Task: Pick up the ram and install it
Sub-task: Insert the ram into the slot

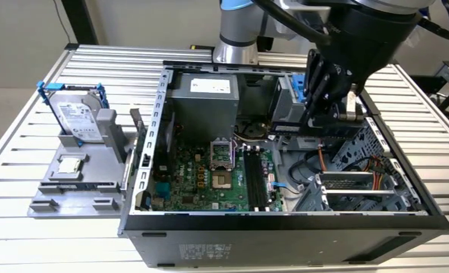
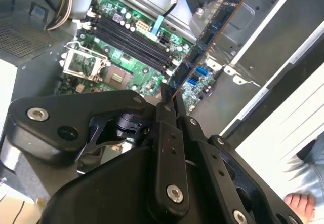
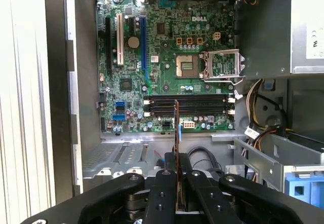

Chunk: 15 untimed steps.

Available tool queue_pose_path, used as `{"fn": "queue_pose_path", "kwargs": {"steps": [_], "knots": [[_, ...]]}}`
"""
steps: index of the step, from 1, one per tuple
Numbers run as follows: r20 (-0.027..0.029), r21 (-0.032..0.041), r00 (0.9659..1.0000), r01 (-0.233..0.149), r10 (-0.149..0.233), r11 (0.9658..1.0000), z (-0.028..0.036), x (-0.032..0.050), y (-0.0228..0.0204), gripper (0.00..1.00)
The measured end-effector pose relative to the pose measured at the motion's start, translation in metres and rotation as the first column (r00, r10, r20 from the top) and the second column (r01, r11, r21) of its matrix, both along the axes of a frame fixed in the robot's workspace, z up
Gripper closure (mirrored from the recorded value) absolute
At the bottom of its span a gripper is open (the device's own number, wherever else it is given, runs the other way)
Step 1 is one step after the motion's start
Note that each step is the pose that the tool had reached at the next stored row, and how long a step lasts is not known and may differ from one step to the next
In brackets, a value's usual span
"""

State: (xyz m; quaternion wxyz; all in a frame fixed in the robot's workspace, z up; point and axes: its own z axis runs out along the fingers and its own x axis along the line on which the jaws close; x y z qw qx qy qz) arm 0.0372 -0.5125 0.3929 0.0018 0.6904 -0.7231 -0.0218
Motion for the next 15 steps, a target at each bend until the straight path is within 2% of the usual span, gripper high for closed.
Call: {"fn": "queue_pose_path", "kwargs": {"steps": [9,15], "knots": [[0.0,0.0,1.0,0.006,-0.006,1.0,-0.0005,0.0,0.0211,1.0],[0.0,-0.0001,1.0,0.007,-0.007,1.0,-0.0012,0.0,0.0392,1.0]]}}
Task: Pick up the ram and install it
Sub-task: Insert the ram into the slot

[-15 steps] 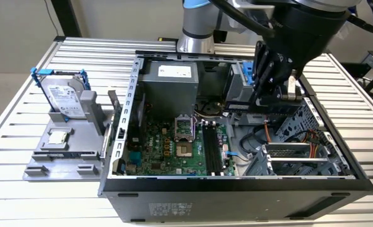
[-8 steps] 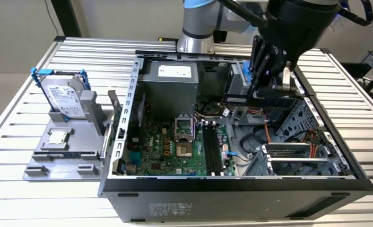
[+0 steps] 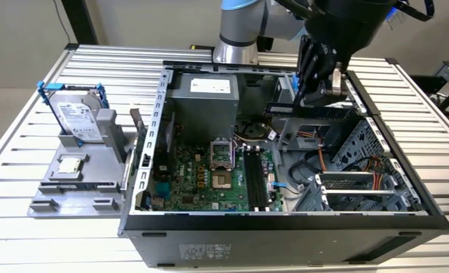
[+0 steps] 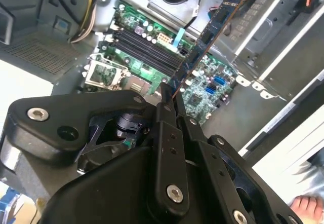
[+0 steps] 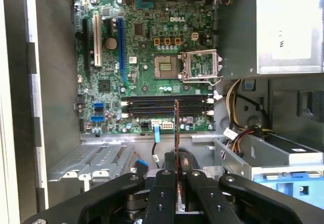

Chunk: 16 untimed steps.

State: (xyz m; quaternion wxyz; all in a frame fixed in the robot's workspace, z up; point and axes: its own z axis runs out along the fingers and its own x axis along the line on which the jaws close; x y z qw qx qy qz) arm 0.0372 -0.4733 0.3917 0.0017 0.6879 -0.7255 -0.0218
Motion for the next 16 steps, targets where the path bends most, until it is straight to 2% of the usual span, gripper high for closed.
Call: {"fn": "queue_pose_path", "kwargs": {"steps": [5,11,14,16], "knots": [[0.0,0.0,1.0,0.0,0.0,1.0,-0.0005,0.0,0.0157,1.0],[0.0,0.0,1.0,0.0,0.0,1.0,-0.001,0.0,0.0311,1.0],[0.0,-0.0001,1.0,0.0,0.0,1.0,-0.0012,0.0,0.0366,1.0],[0.0,0.0,1.0,0.0,0.0,1.0,-0.0012,0.0001,0.0369,1.0]]}}
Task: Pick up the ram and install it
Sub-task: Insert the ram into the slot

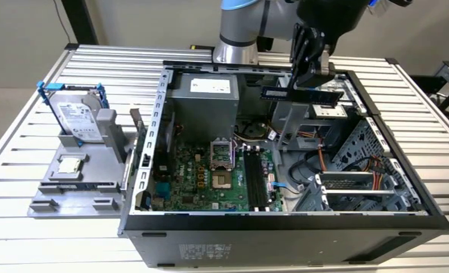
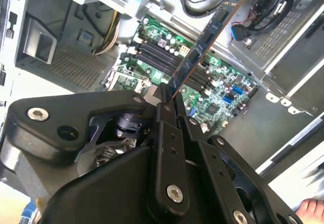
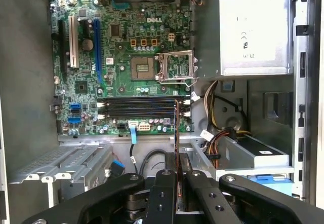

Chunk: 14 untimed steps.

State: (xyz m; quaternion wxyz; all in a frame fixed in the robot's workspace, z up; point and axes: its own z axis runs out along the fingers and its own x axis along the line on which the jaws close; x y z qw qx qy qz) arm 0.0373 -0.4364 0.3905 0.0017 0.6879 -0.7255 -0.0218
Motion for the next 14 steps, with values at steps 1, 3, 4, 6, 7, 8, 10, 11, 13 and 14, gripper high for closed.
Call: {"fn": "queue_pose_path", "kwargs": {"steps": [1,3,4,6,7,8,10,11,13,14], "knots": [[-0.0001,0.0,1.0,0.0,0.0,1.0,0.0,0.0001,0.0,1.0],[0.0,0.0002,1.0,0.0,0.0,1.0,0.0,0.0003,-0.0011,1.0],[0.0,0.0,1.0,0.0,0.0,1.0,0.0,0.0004,-0.0019,1.0],[0.0,0.0002,1.0,0.0,0.0,1.0,-0.0001,0.0003,-0.0027,1.0],[0.0,0.0001,1.0,0.0,0.0,1.0,0.0,0.0004,-0.0027,1.0],[0.0,0.0002,1.0,0.0,0.0,1.0,0.0,0.0005,-0.0027,1.0],[0.0,0.0001,1.0,0.0,0.0,1.0,0.0,0.0005,-0.0027,1.0],[0.0,0.0,1.0,0.0,0.0,1.0,0.0,0.0004,-0.0028,1.0],[0.0,0.0001,1.0,0.0,0.0,1.0,0.0,0.0004,-0.0029,1.0],[0.0,0.0001,1.0,0.0,0.0,1.0,0.0,0.0004,-0.0029,1.0]]}}
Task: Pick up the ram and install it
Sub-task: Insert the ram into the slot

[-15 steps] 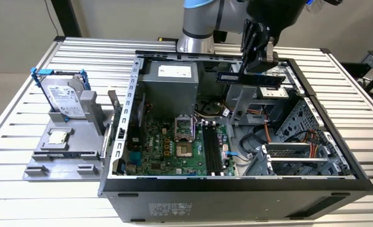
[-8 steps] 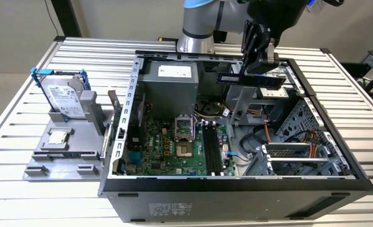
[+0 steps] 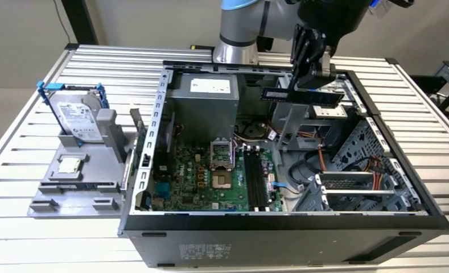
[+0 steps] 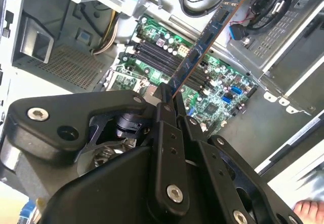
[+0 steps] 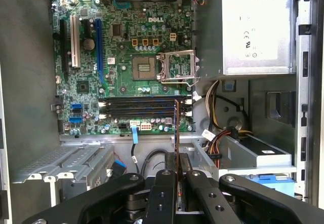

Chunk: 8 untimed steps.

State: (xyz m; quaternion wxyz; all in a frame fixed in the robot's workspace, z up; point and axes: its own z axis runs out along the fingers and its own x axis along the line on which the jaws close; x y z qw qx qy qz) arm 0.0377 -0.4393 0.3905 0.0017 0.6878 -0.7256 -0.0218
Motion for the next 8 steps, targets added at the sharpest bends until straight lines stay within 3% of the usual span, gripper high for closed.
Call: {"fn": "queue_pose_path", "kwargs": {"steps": [8], "knots": [[0.0,0.0001,1.0,0.0,0.0,1.0,0.0,0.0,-0.0001,1.0]]}}
